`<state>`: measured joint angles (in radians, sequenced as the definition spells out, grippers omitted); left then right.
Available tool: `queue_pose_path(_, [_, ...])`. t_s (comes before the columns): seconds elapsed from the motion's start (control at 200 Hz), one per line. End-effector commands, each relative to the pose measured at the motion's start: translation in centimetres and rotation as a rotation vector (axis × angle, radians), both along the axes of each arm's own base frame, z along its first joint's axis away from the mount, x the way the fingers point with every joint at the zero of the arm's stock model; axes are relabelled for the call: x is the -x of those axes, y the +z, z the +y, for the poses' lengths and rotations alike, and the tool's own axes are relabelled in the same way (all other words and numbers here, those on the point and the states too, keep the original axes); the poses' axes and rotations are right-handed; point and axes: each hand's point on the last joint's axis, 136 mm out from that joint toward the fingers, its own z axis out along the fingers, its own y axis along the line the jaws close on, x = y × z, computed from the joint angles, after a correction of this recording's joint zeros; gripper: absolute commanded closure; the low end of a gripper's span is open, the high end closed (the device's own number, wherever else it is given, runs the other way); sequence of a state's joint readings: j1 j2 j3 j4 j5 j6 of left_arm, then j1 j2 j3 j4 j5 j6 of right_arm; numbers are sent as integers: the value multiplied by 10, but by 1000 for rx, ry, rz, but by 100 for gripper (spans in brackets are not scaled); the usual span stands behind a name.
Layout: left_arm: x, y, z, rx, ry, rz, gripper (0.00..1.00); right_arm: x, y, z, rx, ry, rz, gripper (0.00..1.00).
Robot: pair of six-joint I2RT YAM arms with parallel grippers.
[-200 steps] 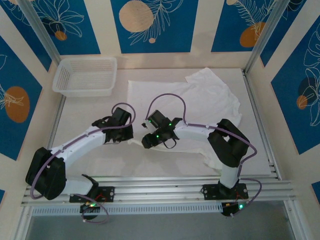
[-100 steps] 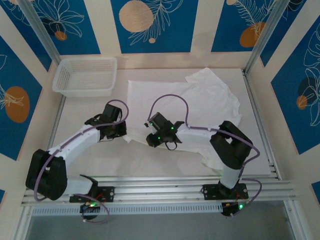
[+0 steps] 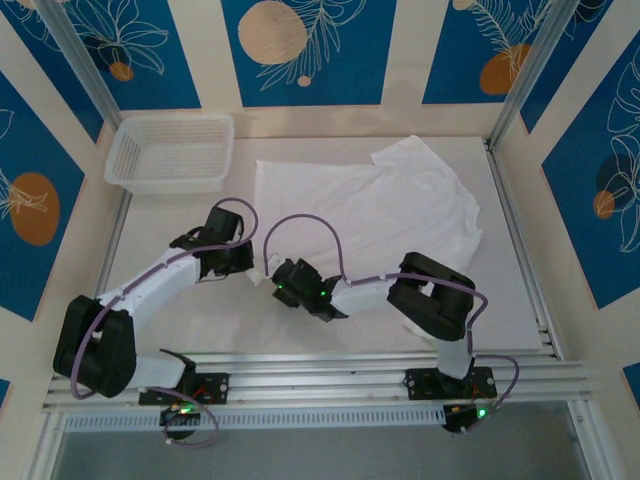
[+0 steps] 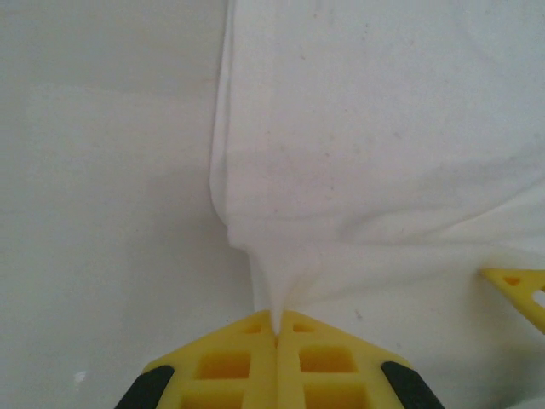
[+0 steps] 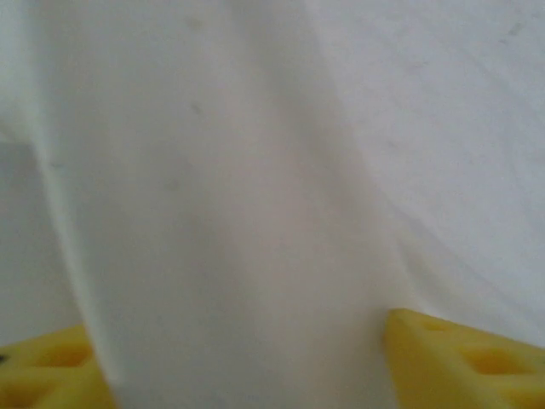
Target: Fold the inside-out t-shirt
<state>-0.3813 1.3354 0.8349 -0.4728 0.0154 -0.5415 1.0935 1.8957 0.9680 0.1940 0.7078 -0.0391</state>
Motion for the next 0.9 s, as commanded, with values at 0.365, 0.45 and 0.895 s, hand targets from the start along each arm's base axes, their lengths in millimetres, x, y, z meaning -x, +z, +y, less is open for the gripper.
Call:
queue_pose_path(0.365, [-18, 18, 83, -270, 254, -156, 79, 6, 14, -36, -301, -211, 437, 100])
queue_pose_path(0.45, [-11, 27, 80, -224, 275, -150, 68, 5, 11, -34, -303, -228, 506, 100])
queue_pose_path(0.895, [50, 3, -53, 143, -10, 14, 65, -1, 21, -19, -456, -307, 825, 100])
